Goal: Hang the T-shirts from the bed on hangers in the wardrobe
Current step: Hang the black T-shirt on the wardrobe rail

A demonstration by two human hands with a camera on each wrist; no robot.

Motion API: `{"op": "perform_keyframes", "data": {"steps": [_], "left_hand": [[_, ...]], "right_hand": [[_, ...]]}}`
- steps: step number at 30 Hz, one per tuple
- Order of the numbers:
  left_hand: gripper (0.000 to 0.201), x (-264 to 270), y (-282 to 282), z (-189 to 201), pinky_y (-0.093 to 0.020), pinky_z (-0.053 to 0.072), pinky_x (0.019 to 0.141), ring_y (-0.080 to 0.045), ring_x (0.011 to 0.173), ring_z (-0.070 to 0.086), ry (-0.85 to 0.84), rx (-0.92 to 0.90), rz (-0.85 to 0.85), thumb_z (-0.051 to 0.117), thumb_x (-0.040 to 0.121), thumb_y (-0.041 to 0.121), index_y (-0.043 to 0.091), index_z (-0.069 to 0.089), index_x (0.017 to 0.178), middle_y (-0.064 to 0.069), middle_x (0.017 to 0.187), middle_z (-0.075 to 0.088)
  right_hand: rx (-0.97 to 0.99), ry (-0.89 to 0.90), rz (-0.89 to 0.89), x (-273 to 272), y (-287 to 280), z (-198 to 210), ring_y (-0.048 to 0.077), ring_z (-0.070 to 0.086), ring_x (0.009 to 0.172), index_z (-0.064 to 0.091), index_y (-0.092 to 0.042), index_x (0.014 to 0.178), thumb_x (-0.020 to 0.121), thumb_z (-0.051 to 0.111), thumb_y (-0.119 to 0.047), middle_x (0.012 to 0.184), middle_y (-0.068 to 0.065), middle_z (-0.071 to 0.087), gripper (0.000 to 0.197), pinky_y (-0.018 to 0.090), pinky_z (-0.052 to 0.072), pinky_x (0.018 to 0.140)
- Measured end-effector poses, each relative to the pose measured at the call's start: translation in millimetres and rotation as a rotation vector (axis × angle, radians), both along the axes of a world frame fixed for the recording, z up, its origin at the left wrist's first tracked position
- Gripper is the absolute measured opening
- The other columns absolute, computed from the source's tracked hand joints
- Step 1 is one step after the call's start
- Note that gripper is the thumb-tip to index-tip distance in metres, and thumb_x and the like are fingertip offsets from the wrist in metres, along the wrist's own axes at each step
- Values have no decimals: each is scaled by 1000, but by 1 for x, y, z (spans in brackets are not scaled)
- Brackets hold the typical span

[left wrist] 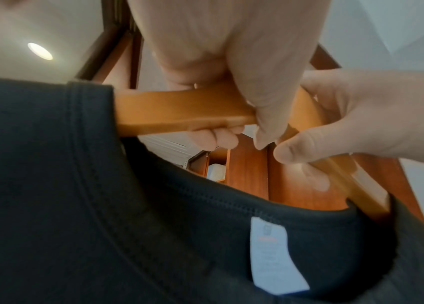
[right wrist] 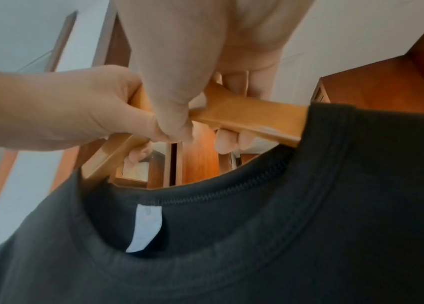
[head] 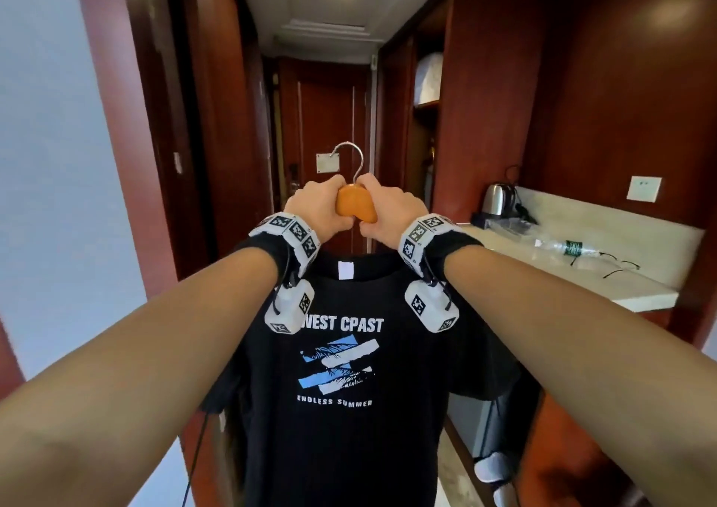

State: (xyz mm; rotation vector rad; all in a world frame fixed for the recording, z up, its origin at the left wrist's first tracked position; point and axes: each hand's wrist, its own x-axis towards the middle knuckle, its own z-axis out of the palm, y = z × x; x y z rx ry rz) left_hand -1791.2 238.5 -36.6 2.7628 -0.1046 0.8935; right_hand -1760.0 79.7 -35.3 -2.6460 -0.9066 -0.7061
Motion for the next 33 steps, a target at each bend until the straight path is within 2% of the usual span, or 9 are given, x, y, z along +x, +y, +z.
{"op": "perform_keyframes", "data": {"steps": [2,6,9,13,18,22,28,31,33], "left_hand": [[31,47,-2,6,-34,47,67,-20,71,59,30,52,-2,71,79,33,25,51,101,8,75,55],[38,141,0,21,-33,49,66,-20,71,62,84,176,1,68,81,38,25,48,110,7,78,57],[36,207,4,30,-31,47,65,-17,68,60,82,241,17,66,82,42,26,46,107,7,77,57],[33,287,13,37,-29,41,61,-13,63,57,85,220,25,66,81,42,27,47,103,8,74,56],[31,391,32,39,-31,47,65,-16,67,61,117,191,13,66,80,41,27,47,100,6,76,59],[28,490,60,35,-29,43,59,-15,63,59,104,189,-4,66,79,40,27,47,94,4,76,60],[27,638,109,38,-27,36,57,-11,63,57,108,153,-91,69,82,38,26,49,96,4,77,60],[27,707,129,46,-26,37,57,-12,64,58,103,137,-138,69,83,36,26,48,97,5,78,59],[26,750,139,50,-26,38,55,-14,64,60,102,138,-158,69,82,37,29,47,94,4,79,60]], "right_hand": [[-70,-27,-33,48,-3,6,24,61,75,33,-25,137,86,66,-30,94,-1,60,61,35,48,65],[-165,-33,-48,144,-8,20,25,63,73,32,-24,135,85,66,-34,91,2,61,61,37,54,67],[-187,-45,-33,213,-10,29,23,63,70,30,-23,136,87,64,-34,91,2,64,60,37,55,67],[-203,-46,-30,297,-3,35,24,64,69,28,-23,136,88,61,-33,89,3,64,59,38,55,68],[-211,-58,-57,400,16,36,20,61,63,27,-22,135,89,62,-35,81,-2,58,59,33,49,60],[-220,-65,-83,497,43,34,19,60,60,29,-20,132,90,62,-36,75,-4,56,56,34,50,59],[-240,-57,-138,635,90,37,24,62,66,29,-21,129,91,63,-37,85,1,59,53,35,48,60],[-235,-46,-165,698,109,45,27,64,70,29,-21,127,90,63,-36,88,3,60,52,38,51,64],[-230,-36,-176,738,119,49,26,63,69,29,-21,128,90,63,-35,89,3,61,53,37,48,64]]}}
